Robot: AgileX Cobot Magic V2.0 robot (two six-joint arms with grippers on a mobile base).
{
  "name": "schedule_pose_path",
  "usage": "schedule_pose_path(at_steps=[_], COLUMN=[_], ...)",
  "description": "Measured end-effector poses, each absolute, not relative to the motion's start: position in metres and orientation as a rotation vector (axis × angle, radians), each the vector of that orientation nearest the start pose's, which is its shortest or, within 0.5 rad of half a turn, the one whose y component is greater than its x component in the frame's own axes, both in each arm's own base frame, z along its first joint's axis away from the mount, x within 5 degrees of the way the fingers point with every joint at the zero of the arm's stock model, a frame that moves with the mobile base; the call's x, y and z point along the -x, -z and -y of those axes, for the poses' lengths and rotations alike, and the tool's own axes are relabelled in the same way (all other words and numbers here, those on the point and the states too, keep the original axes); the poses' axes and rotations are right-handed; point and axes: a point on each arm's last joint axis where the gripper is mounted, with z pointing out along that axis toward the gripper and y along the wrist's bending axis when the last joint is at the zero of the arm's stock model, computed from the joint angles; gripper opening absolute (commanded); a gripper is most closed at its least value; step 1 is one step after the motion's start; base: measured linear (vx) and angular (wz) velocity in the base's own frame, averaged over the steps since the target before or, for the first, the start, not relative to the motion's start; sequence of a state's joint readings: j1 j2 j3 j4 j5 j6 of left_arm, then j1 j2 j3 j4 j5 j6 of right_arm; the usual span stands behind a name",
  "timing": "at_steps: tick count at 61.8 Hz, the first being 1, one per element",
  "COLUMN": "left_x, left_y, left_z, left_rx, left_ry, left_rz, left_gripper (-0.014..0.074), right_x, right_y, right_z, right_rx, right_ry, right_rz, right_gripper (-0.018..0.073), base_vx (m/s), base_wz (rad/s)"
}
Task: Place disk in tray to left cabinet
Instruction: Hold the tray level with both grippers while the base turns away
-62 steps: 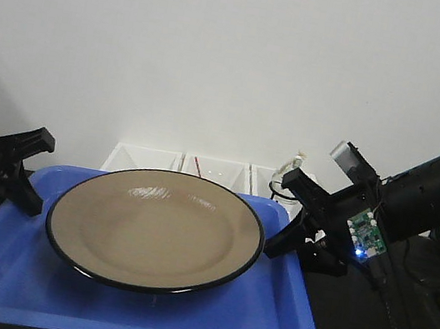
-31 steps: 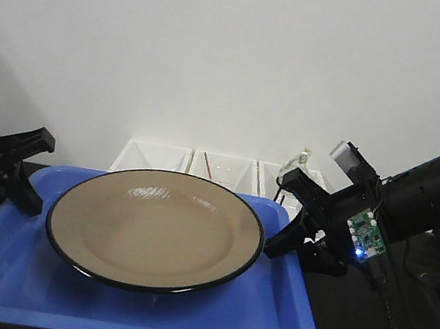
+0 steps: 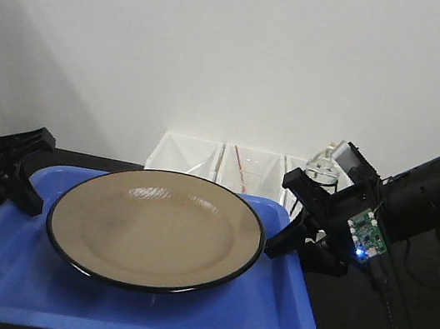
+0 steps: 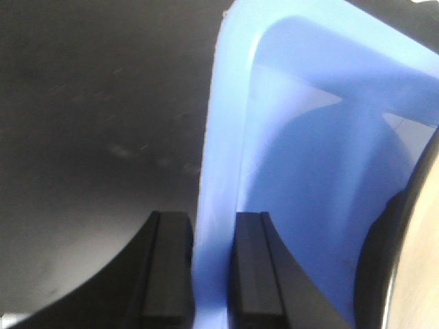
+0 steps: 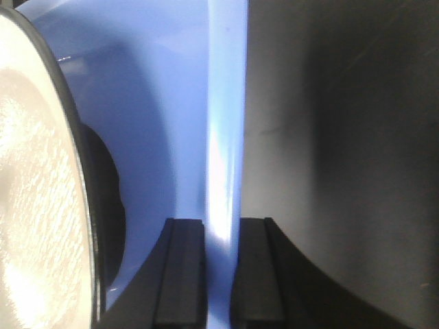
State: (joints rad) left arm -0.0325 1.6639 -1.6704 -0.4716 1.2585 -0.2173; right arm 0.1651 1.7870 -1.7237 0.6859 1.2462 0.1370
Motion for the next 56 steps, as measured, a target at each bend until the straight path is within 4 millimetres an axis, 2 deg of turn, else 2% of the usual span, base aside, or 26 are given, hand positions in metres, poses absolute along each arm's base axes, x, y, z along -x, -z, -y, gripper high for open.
schedule_pose_path(at_steps=[27, 56], left_x=[-0.3458, -0.3458], left_y=[-0.3717, -0.3717], left_z=[0.0506, 0.0506], left_rx=[0.323, 0.323], left_ry=[0.726, 0.726], left_rz=[-2.694, -2.694], left_gripper=[0.0, 0.0], right_x=[-0.3648, -0.3648], right_y=[-0.3525, -0.3525], right_z=[-0.1162, -0.1162], right_rx=[-0.11, -0.11], right_ry=[-1.037, -1.037], right_rz=[-2.726, -2.726], right_gripper=[-0.0005, -0.0005], base_vx=[-0.11, -0.07], base_wz=[0.44, 0.67])
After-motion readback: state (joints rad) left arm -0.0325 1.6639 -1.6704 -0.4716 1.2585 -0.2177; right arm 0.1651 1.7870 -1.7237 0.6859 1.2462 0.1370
